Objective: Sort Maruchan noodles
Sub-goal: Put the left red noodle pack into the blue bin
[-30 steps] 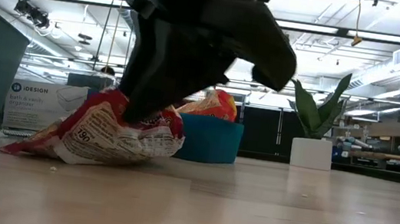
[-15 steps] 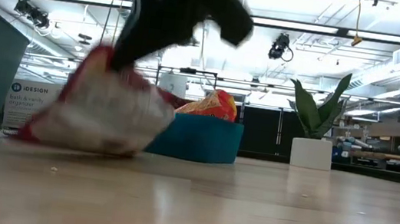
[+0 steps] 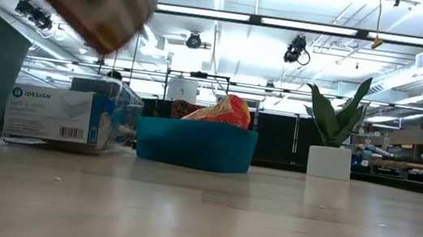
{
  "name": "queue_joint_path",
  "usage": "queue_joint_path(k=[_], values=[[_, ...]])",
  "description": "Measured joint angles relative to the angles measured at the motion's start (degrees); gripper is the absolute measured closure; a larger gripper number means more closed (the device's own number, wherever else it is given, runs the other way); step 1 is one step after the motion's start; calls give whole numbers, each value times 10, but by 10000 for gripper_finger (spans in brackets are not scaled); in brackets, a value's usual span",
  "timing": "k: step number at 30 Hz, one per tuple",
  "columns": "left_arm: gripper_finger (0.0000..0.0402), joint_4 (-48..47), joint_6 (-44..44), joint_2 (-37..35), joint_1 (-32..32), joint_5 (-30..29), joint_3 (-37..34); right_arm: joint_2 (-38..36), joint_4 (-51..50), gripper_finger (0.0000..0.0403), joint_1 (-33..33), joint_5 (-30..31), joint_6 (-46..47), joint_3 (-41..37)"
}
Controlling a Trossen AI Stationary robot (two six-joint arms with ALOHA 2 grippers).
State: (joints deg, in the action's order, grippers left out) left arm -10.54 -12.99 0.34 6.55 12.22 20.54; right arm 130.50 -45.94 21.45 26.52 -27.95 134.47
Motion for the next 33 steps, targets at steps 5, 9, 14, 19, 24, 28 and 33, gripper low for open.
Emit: queue_joint_path(k=[5,9,14,19,24,28,33], values=[[365,-4,-15,0,0,47,15,-13,77,396,-9,-70,-49,-1],[365,-3,-15,0,0,118,28,-14,137,396,-23,-141,-66,-1],[365,-16,-19,0,0,167,42,-13,193,396,-48,-233,-65,-1],[365,-18,-28,0,0,170,42,-13,241,396,-62,-281,-64,-1],[365,-14,-28,0,0,170,43,-13,287,396,-73,-343,-65,-1],[365,-10,-28,0,0,170,43,-13,350,396,-84,-396,-61,-31],[365,-10,-26,0,0,170,43,-12,459,396,-93,-422,-58,-100]])
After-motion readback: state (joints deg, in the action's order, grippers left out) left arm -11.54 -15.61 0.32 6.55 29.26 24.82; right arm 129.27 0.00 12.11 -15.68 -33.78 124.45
